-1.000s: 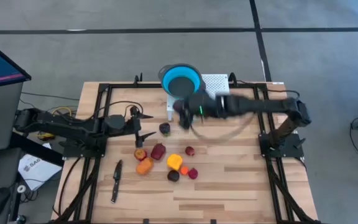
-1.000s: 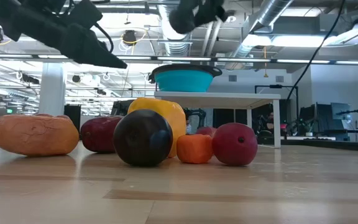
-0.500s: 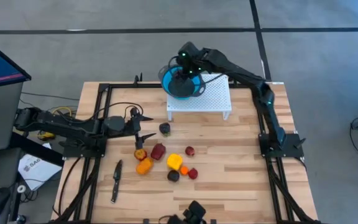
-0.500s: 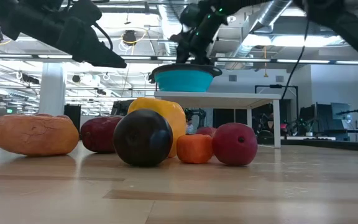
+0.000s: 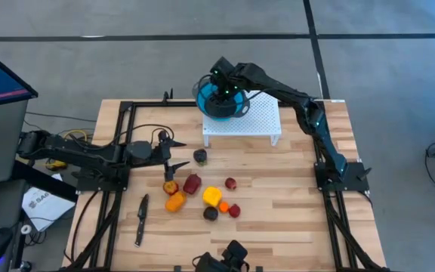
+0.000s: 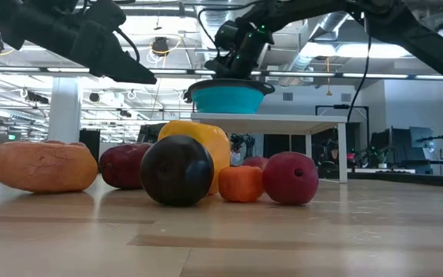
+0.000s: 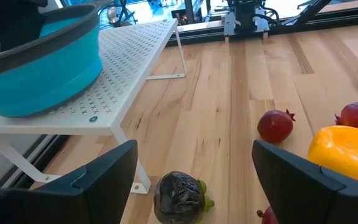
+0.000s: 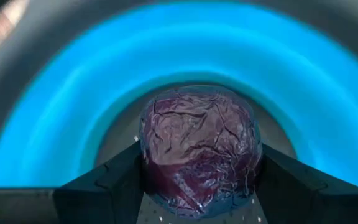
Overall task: Pick & Place Fruit
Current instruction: Put the right purple plum into the blue strainer bowl on the shelf
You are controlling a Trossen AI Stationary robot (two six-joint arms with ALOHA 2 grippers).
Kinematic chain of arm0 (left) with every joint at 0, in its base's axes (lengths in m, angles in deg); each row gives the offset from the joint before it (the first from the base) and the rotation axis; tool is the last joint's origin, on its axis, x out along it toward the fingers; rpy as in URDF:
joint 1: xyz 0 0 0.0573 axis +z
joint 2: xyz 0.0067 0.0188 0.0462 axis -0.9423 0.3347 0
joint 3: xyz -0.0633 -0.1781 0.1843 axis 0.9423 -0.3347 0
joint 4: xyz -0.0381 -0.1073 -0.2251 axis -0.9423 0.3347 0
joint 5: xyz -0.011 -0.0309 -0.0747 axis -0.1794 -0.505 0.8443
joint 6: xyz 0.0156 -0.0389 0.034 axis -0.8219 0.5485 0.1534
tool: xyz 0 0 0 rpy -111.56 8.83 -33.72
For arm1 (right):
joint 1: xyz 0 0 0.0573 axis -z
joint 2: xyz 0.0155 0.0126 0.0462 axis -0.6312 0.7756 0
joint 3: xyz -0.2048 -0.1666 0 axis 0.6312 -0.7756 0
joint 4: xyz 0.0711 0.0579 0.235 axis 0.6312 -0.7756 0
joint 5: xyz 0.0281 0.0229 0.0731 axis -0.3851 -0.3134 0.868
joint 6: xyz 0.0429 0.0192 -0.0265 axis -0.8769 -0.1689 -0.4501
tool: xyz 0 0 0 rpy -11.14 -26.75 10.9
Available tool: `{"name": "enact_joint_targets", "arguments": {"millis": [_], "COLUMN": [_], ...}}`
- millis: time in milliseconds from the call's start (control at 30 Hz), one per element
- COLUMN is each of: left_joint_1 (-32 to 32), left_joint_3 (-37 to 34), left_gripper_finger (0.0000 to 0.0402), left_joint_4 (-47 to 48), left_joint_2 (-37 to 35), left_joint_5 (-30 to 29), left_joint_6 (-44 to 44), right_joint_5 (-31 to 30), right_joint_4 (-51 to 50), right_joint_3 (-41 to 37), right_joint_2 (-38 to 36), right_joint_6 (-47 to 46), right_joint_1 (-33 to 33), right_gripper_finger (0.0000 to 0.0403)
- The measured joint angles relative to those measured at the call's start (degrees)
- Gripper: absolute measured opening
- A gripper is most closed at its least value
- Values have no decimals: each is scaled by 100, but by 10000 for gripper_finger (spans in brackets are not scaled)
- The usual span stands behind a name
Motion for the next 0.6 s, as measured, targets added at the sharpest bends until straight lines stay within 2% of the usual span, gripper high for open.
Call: {"name": "enact_joint_targets", "arguments": {"millis": [300, 600], "left_joint_1": [0, 0], "left_joint_3": [0, 0], "left_gripper_finger": [309, 309], "left_joint_4": [0, 0], "left_joint_2": [0, 0], "left_joint_5": [20, 18], "left_joint_6": [42, 44], "right_joint_5": [-13, -7], "right_joint_4": [64, 153], "right_joint_3": [-6, -6], "right_joint_2": [62, 62], "right_joint_6": [91, 46], "right_joint_1": [4, -2], "right_gripper_finger": [284, 291]}}
